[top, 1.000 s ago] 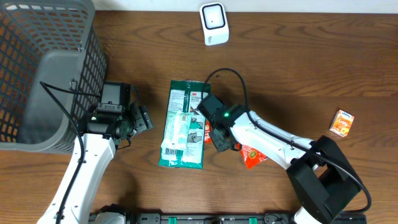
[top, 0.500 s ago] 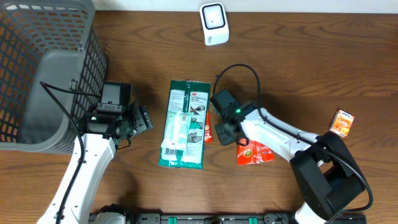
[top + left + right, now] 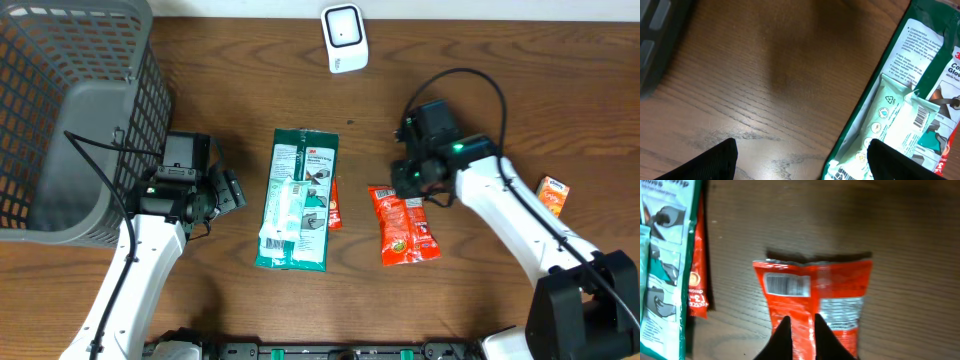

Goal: Scan the item barcode
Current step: 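Lower the red bag right of the gloves pack and open the right gripper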

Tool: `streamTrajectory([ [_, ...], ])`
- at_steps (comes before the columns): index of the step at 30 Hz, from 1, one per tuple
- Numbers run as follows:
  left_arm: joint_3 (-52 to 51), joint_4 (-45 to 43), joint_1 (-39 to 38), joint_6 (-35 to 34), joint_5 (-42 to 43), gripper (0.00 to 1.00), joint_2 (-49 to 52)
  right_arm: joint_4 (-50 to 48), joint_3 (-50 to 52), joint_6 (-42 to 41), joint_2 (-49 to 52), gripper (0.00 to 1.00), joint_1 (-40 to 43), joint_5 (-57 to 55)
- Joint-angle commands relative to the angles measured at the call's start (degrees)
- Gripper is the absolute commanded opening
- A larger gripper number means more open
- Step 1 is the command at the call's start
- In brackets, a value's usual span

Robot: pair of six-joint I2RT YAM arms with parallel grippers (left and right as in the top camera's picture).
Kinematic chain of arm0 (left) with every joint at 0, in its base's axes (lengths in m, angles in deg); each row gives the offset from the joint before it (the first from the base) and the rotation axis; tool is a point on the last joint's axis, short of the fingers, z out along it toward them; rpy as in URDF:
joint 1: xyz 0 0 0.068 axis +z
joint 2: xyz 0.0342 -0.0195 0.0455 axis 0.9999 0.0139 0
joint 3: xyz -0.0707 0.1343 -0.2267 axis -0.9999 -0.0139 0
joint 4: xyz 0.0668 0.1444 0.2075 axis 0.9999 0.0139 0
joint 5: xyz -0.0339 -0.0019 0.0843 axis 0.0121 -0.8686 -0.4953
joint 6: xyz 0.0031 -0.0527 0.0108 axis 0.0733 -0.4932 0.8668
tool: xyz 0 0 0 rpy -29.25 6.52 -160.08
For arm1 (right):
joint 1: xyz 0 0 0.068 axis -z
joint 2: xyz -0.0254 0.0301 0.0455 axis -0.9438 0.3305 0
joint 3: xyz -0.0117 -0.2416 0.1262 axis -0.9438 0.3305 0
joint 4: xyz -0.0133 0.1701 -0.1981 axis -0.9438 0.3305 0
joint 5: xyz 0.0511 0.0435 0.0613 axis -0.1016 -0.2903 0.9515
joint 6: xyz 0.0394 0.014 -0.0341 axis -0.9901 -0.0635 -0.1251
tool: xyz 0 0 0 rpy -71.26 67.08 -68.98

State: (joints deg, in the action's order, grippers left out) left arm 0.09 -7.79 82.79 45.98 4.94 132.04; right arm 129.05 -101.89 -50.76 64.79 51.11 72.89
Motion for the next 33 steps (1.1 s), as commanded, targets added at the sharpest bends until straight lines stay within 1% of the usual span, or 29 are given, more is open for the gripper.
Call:
streamTrajectory([
  [1,0.00,-0.04,0.24,-0.15,-0.52,0.84,0.11,0.37,-0.46,0.79,-0.33,0.05,2.78,5.27],
  [10,0.00,-0.02,0.24,-0.15,-0.52,0.84,0.11,-0.09,3.54,-0.39,-0.33,0.01,1.68,5.35],
  [15,0.00,-0.04,0.24,-0.15,-0.50,0.84,0.11,-3.74,9.35,-2.16,-0.33,0.01,1.51,5.35],
  [18,0.00,-0.04,0.24,-0.15,-0.52,0.84,0.11,-7.85,14.34,-5.05,-0.33,0.01,1.49,5.42],
  [21,0.00,-0.04,0.24,-0.15,-0.52,0.84,0.11,-9.75,18.14,-8.00,-0.33,0.01,1.49,5.40],
  [23,0.00,-0.04,0.24,-0.15,-0.52,0.84,0.11,-10.29,19.98,-8.52,-0.33,0.01,1.51,5.22],
  [27,0.00,-0.04,0.24,-0.15,-0.52,0.84,0.11,-9.51,19.17,-8.46,-0.59,0.01,1.57,4.59],
  [33,0.00,-0.04,0.24,-0.15,-0.52,0.84,0.11,-6.25,10.54,-5.99,-0.90,0.01,1.55,6.38],
])
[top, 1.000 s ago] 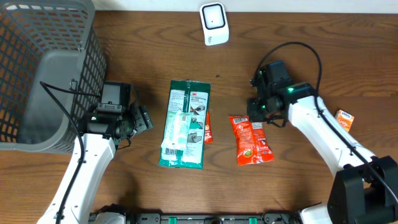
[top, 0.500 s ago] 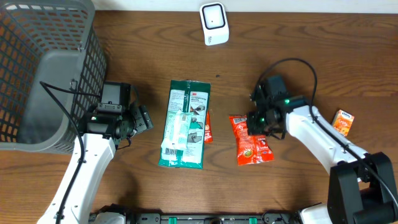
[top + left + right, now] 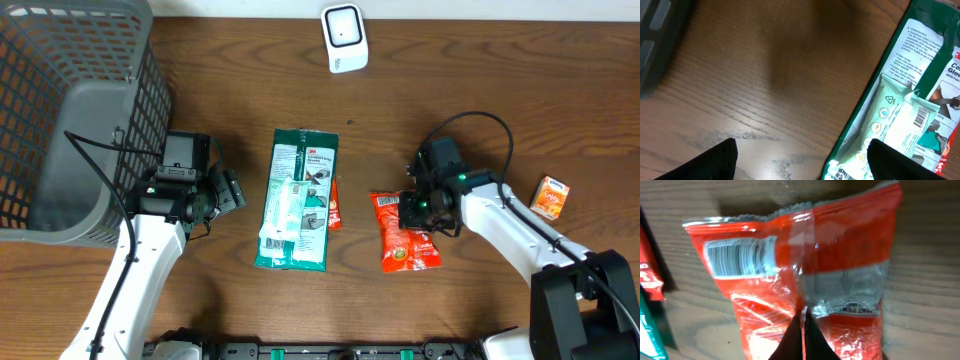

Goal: Scan the item barcode
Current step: 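Lower the red bag right of the gloves pack and open the right gripper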

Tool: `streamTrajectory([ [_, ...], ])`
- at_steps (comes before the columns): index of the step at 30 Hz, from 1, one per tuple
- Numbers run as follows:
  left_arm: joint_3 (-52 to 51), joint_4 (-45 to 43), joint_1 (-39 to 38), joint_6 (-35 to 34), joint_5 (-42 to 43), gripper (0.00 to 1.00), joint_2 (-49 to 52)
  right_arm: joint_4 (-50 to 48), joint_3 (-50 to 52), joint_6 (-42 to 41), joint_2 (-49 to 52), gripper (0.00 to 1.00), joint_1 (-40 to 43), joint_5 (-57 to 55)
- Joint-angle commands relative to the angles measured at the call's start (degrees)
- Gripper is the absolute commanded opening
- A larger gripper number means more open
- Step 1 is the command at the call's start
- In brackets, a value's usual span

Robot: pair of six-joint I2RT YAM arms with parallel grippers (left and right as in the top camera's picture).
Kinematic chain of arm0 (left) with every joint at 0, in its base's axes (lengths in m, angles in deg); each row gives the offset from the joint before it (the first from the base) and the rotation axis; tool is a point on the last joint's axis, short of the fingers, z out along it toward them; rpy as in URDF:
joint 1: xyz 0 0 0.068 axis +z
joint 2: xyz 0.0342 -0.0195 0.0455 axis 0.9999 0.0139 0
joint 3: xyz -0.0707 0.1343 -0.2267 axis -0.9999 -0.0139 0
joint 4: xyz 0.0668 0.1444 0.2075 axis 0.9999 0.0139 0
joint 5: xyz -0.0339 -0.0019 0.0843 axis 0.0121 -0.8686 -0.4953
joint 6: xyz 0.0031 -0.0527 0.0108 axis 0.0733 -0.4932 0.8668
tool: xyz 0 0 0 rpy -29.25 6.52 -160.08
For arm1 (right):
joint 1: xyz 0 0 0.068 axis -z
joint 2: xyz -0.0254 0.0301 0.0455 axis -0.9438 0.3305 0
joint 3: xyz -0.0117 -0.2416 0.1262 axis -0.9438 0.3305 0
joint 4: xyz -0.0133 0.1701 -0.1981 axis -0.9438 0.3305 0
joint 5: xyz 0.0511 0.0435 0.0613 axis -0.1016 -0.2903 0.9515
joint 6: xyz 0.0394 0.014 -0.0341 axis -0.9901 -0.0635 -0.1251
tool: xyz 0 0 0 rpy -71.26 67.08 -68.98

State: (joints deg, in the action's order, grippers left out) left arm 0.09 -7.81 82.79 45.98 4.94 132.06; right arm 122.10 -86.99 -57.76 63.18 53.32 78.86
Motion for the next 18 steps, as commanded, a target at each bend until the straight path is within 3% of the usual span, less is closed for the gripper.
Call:
streamTrajectory([
  [1,0.00,-0.02,0.24,-0.15,-0.52,0.84,0.09,0.94,-5.70,1.57,0.72,0.01,-0.66,1.07],
  [15,0.00,-0.02,0.24,-0.15,-0.52,0.84,0.09,-2.82,-4.79,1.42,1.31,0.02,-0.70,0.92],
  [18,0.00,0.00,0.24,-0.13,-0.52,0.84,0.09,-1.97,-5.07,3.76,0.90,0.09,-0.59,0.98],
])
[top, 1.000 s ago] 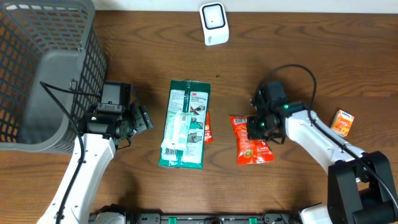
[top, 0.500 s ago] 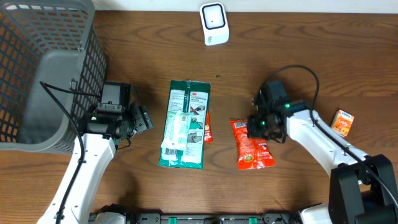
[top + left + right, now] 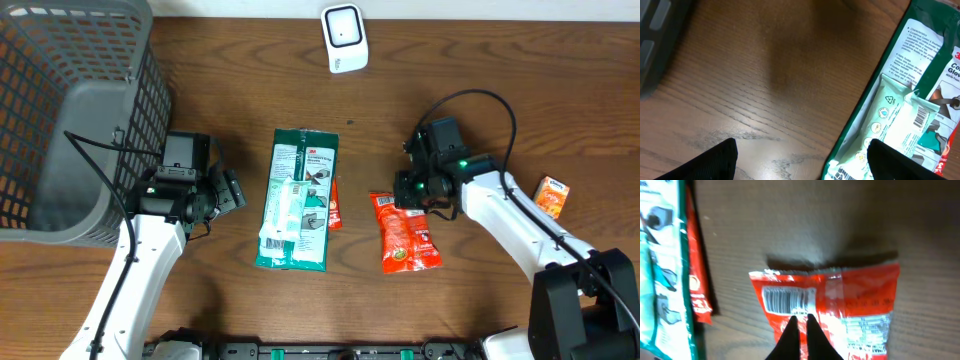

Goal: Scan the item barcode
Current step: 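Lower the red bag right of the gloves pack and open the right gripper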

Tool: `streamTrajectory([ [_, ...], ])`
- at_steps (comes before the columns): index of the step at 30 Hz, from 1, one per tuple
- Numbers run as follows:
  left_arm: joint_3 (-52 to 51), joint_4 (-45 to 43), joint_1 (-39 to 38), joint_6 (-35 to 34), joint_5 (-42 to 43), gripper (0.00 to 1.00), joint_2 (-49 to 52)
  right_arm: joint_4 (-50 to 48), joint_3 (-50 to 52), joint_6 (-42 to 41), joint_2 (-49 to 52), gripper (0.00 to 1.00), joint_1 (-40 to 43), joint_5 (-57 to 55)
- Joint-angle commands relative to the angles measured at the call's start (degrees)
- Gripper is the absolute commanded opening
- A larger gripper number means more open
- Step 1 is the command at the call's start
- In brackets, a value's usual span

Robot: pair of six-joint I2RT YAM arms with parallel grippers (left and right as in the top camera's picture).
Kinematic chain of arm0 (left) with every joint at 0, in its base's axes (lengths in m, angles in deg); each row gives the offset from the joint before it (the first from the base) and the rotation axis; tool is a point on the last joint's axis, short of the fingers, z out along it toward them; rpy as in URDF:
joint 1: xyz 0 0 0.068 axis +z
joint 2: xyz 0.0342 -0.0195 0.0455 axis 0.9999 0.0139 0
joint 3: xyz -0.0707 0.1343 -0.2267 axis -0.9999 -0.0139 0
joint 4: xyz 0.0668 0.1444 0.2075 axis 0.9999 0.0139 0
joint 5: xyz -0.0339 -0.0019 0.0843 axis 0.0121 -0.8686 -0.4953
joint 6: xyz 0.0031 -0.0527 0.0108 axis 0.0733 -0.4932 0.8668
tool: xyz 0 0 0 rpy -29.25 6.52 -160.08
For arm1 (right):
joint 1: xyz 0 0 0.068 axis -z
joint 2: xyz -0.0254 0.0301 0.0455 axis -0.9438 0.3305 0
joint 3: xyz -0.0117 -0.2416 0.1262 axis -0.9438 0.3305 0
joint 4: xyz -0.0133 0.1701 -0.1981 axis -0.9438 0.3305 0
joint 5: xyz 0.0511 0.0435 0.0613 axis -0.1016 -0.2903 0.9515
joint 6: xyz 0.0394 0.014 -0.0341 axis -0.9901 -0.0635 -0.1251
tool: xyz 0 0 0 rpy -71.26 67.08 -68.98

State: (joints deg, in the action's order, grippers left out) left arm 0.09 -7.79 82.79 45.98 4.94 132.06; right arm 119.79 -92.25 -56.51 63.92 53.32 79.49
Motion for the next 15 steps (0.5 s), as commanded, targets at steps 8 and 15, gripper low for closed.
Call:
streamTrajectory([
  [8,0.00,-1.18,0.24,-0.13,-0.52,0.95,0.09,6.86,-4.98,7.21,-3.21,0.24,3.65,0.55],
  [15,0.09,-5.92,-0.07,0.57,16.96,0.35,0.09,8.02,-5.55,8.59,-4.09,0.50,8.81,0.76],
])
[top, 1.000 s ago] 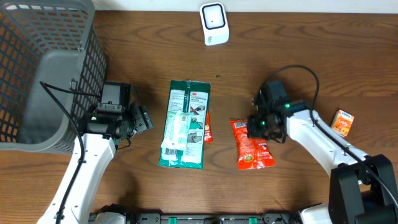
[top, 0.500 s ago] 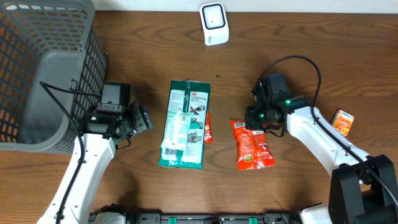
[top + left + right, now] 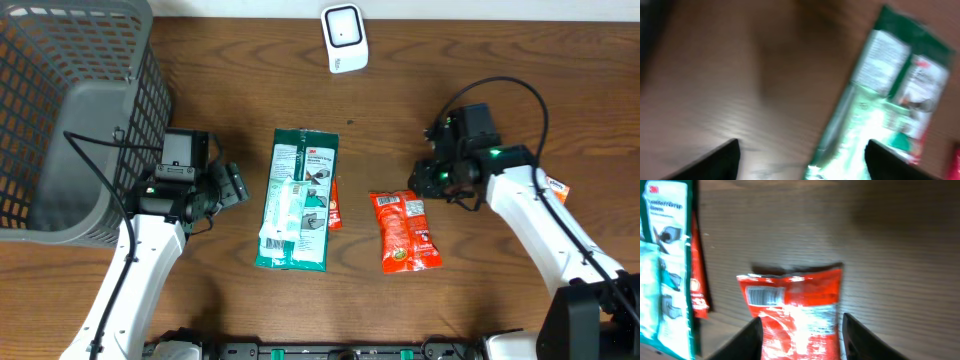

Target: Scan the item barcode

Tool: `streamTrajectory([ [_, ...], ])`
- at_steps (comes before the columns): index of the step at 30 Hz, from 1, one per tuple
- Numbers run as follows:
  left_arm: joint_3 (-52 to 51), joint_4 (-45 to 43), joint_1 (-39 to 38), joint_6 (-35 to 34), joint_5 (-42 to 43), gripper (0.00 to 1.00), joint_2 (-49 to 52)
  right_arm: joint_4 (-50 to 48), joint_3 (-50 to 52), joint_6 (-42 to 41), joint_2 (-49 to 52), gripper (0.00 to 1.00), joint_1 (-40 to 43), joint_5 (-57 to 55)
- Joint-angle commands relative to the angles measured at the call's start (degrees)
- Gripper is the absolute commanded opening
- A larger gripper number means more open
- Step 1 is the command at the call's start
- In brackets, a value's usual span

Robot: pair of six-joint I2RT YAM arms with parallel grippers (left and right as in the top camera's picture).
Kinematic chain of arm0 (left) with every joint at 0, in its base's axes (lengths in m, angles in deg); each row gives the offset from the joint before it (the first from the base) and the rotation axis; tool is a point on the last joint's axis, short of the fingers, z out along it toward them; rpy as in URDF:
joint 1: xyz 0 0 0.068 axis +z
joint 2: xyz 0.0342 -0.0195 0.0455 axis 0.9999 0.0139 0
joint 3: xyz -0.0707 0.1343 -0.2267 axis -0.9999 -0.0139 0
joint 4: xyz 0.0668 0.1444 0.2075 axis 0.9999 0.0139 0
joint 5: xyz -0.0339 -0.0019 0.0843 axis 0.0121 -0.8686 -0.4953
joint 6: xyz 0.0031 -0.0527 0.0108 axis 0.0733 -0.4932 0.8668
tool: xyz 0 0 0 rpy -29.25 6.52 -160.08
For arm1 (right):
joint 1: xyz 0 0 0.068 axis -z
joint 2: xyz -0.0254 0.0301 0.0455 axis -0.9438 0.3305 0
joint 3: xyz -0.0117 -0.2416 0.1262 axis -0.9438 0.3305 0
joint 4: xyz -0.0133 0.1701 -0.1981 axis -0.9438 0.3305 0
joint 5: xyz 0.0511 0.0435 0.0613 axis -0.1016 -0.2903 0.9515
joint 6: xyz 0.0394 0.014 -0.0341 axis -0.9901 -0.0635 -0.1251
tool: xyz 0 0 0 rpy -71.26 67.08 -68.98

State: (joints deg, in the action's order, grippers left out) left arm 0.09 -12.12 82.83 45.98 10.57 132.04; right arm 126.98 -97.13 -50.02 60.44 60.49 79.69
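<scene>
The red snack bag (image 3: 405, 231) lies flat on the table, its barcode (image 3: 762, 296) facing up near its top edge. My right gripper (image 3: 802, 340) is open above it, fingers either side of the bag (image 3: 800, 315), holding nothing; in the overhead view the right gripper (image 3: 440, 182) hovers by the bag's upper right corner. The white scanner (image 3: 345, 38) stands at the back edge. A green glove package (image 3: 298, 198) lies mid-table. My left gripper (image 3: 800, 165) is open and empty to its left, the view blurred.
A grey mesh basket (image 3: 70, 120) fills the far left. A small red packet (image 3: 333, 207) pokes out from under the green package's right side. A small orange box (image 3: 556, 188) sits by the right arm, partly hidden.
My right gripper was shut over the bag's top edge; it is now open and sits further right. The left wrist view has shifted and blurred, so the left arm has moved.
My right gripper was shut above the red bag. Then its shut tips were low against the bag's middle. Then it was higher again over the barcode end, still shut, and now it is open. The bag still lies on the table.
</scene>
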Motion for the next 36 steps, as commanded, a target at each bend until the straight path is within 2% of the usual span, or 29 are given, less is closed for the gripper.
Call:
streamTrajectory([
  [1,0.44,-1.75,-0.66,0.52,12.61,0.14,0.11,1.44,-0.68,3.96,-0.61,0.52,2.08,1.20],
  [2,0.98,-1.64,-1.40,0.52,12.74,0.07,0.11,2.08,-0.68,5.53,-0.61,0.56,2.49,2.08],
  [5,3.06,-1.33,-4.61,0.50,11.74,0.07,0.11,3.56,-0.66,8.33,-0.61,0.65,4.13,4.46],
  [9,7.98,-0.13,-9.55,0.15,10.34,0.07,0.48,3.65,-0.66,9.31,-0.59,0.70,6.86,8.87],
  [13,13.09,1.49,-12.92,-0.15,10.80,0.07,3.15,4.20,-0.55,10.38,-0.50,0.71,9.22,11.96],
  [20,13.33,-0.83,-18.51,-0.11,11.65,0.08,11.08,3.87,2.60,11.82,-0.50,0.71,10.25,13.77],
  [28,13.31,-12.87,-28.33,-1.62,16.55,0.08,23.37,-0.02,7.82,11.87,-0.50,0.73,11.61,16.65],
  [31,13.31,-18.73,-30.12,-2.64,21.03,0.07,27.41,-1.44,9.38,11.87,-0.50,0.73,13.38,19.21],
  [36,13.31,-24.55,-31.58,-4.81,22.64,0.08,32.17,-2.25,10.80,12.11,-0.48,0.71,16.22,19.96],
])
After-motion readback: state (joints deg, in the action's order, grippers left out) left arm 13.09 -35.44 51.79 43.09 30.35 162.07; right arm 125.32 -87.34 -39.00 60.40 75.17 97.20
